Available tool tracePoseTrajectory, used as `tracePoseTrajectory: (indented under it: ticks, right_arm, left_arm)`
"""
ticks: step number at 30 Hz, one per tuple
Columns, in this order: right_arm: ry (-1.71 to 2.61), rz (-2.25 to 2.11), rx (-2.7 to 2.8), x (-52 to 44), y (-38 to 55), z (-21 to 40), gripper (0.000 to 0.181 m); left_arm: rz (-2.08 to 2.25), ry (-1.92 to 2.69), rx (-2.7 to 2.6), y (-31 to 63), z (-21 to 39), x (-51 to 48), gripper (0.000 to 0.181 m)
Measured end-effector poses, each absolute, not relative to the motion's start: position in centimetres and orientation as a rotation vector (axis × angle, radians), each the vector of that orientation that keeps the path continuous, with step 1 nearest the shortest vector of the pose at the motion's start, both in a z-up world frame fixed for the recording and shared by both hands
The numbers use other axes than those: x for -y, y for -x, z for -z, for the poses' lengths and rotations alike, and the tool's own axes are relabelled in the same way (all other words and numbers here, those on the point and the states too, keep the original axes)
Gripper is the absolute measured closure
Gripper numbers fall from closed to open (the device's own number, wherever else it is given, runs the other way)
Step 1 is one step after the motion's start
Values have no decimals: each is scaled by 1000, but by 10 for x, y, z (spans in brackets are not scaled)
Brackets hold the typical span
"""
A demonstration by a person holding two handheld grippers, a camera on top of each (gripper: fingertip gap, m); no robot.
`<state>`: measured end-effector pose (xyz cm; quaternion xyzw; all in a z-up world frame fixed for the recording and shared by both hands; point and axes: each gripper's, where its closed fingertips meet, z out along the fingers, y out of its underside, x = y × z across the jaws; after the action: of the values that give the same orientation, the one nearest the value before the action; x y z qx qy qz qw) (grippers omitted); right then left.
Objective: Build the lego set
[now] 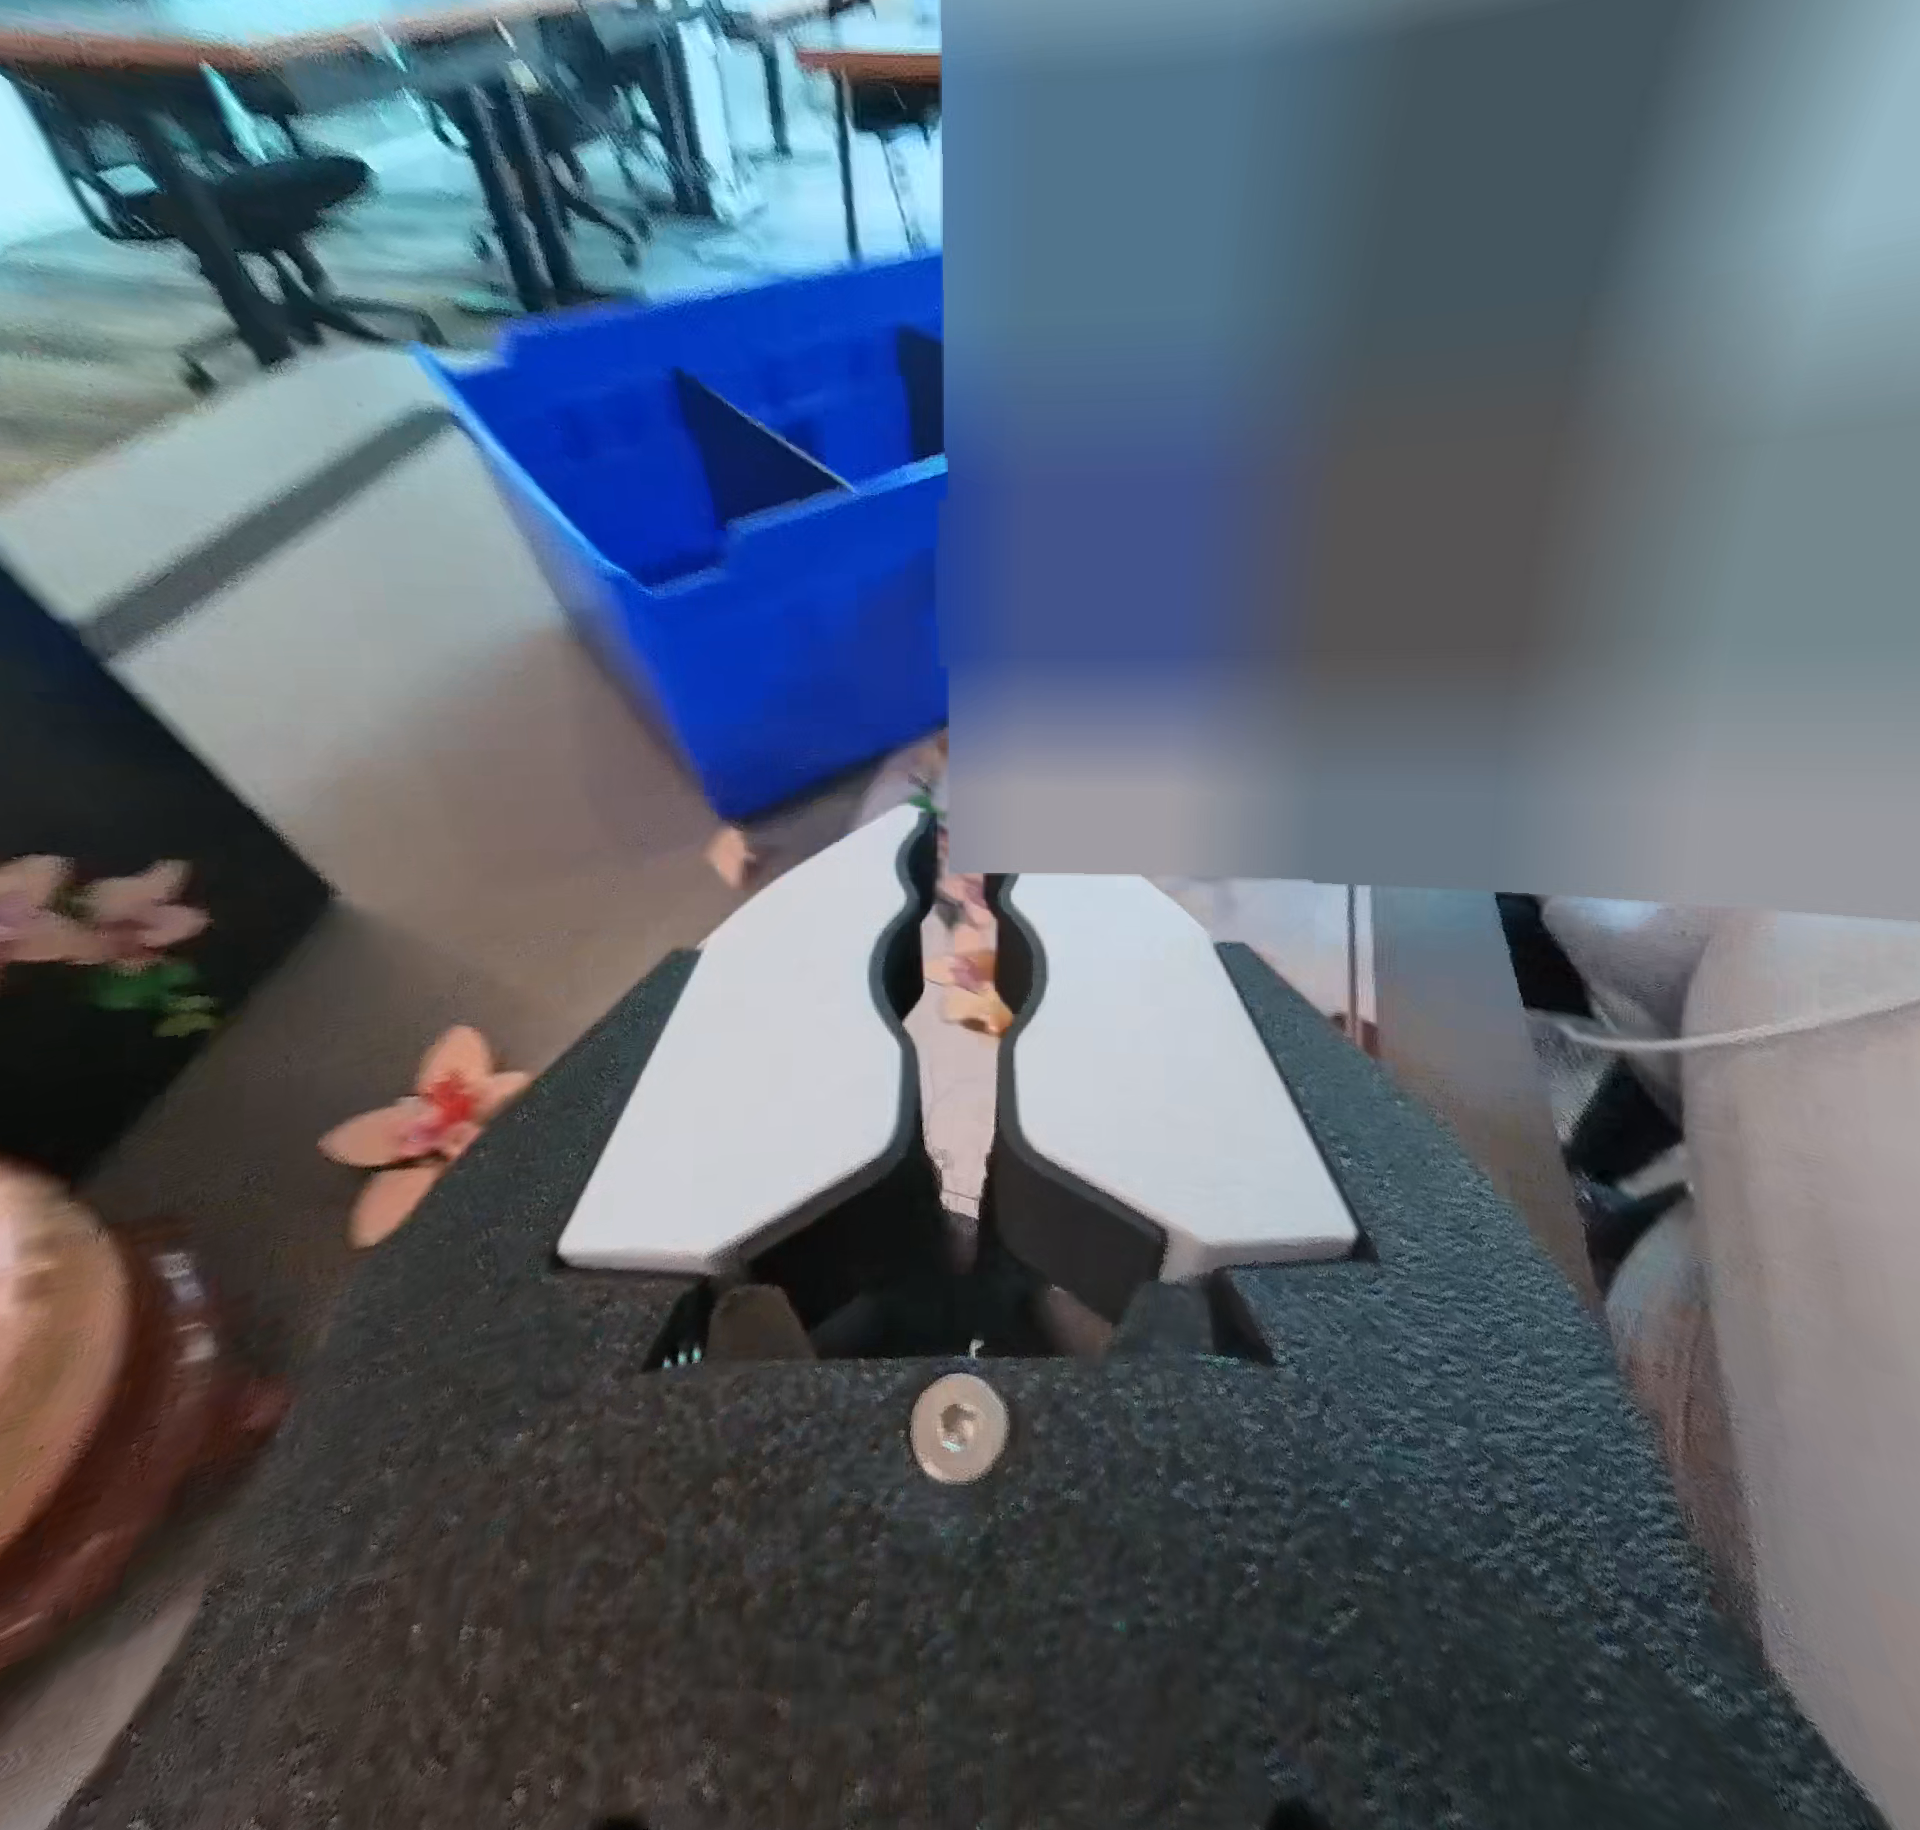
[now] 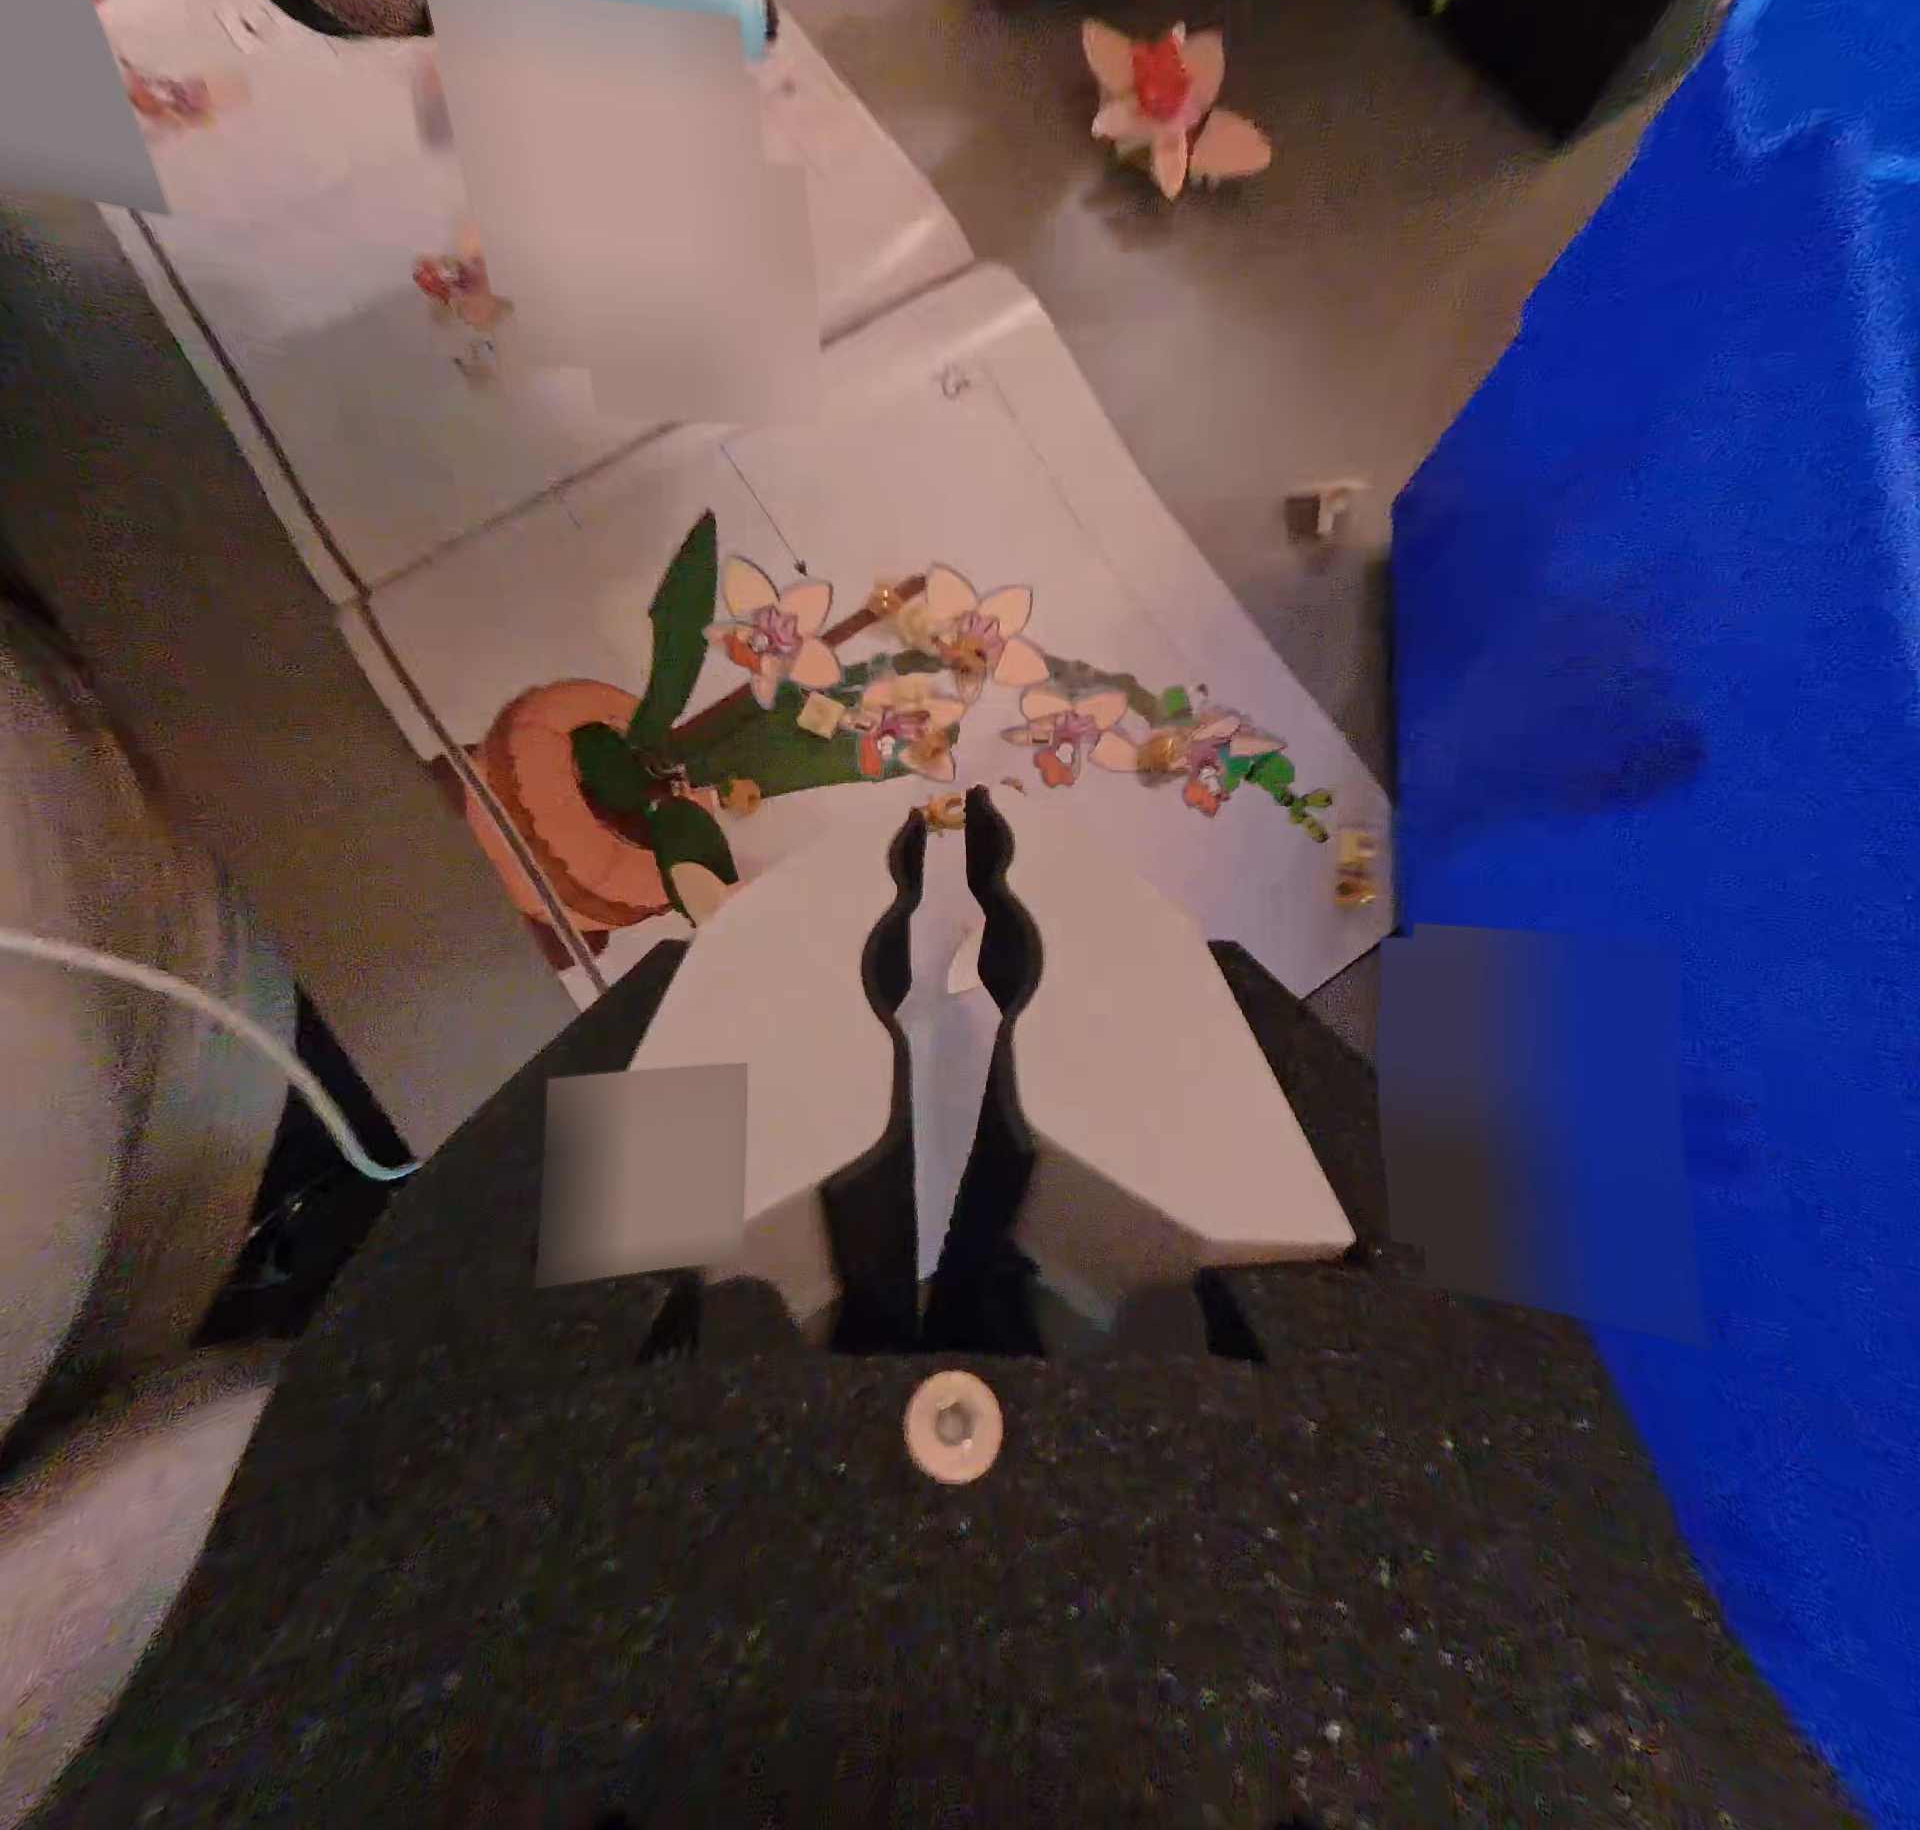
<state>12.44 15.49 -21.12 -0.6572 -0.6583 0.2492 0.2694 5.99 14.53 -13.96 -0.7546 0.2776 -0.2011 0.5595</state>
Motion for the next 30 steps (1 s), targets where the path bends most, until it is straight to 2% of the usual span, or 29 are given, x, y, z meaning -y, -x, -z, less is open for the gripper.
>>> tracePoseTrajectory:
  ticks: [2,4,7,15,21,27,30]
  right_arm:
    - [1810,-647,1805,-150,-124,232,173]
    - [1781,-703,1802,-141,-118,231,164]
    - [1729,-705,1781,-141,-113,225,164]
    - [1634,-707,1805,-137,-110,223,155]
    - [1542,-837,1693,-143,-120,190,150]
    - [1235,-630,1385,-200,-225,98,159]
    - [1318,-580,1222,-242,-289,101,157]
  left_arm:
    - [483,1852,-722,-80,159,-143,174]
    - [482,1906,-806,-99,173,-139,174]
    - [451,1955,-885,-117,189,-140,177]
    - [352,2121,-880,-117,222,-154,178]
    - [253,2165,-865,-100,225,-161,177]
    - [144,2142,-687,-60,204,-183,176]
    - [100,2107,-568,-40,189,-198,175]
